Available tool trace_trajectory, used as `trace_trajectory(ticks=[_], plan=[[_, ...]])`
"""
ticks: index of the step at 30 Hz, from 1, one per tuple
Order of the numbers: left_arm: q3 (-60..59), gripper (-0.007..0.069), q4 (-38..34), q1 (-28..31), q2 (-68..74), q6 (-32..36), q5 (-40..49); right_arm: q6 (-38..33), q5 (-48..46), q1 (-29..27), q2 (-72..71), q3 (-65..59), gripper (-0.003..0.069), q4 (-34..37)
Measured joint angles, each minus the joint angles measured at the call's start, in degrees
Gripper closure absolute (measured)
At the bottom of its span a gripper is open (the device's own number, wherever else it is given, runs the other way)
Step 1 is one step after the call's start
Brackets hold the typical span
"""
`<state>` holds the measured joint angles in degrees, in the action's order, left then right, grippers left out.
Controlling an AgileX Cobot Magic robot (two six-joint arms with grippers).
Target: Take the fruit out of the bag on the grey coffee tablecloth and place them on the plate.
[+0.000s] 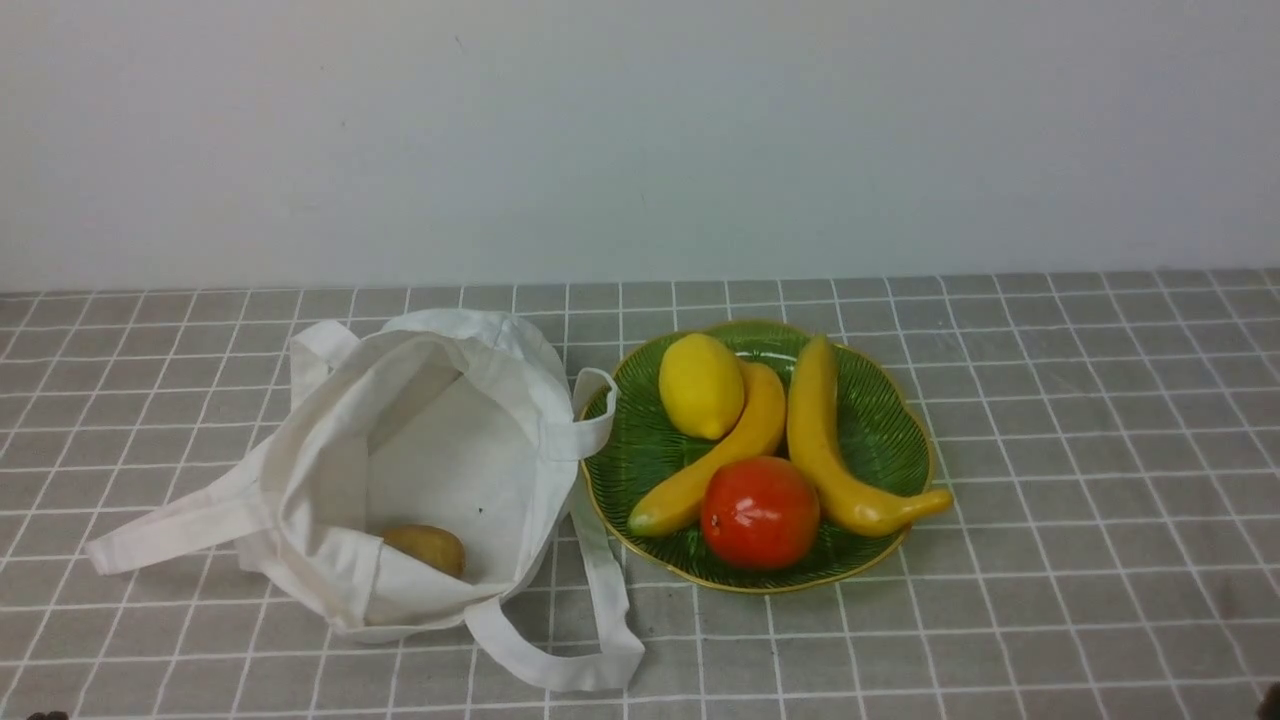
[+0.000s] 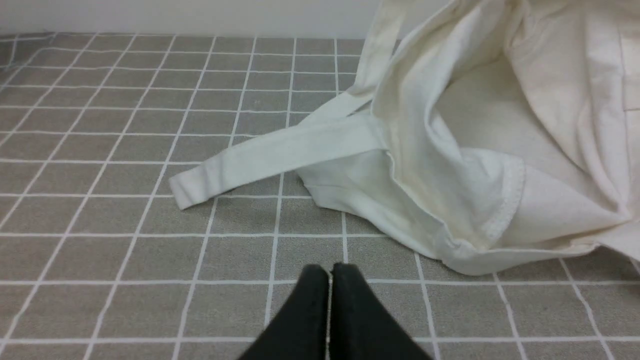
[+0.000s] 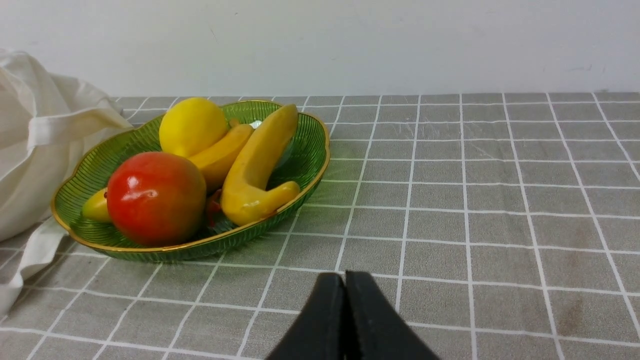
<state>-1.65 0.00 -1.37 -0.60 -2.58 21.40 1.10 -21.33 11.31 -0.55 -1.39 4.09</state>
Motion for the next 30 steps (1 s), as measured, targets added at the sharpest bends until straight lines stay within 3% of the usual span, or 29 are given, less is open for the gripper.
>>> trace_trajectory(ticks=[5,30], plan=[[0.0,0.0632,0.0,-2.39,0.0,0.0,0.05,0.0,0.0,0.0,0.0,0.0,0.0674,0.0],[0.0,0.0632,0.0,-2.45,0.0,-0.02,0.05,0.0,0.0,0.0,0.0,0.0,0.0674,0.0]])
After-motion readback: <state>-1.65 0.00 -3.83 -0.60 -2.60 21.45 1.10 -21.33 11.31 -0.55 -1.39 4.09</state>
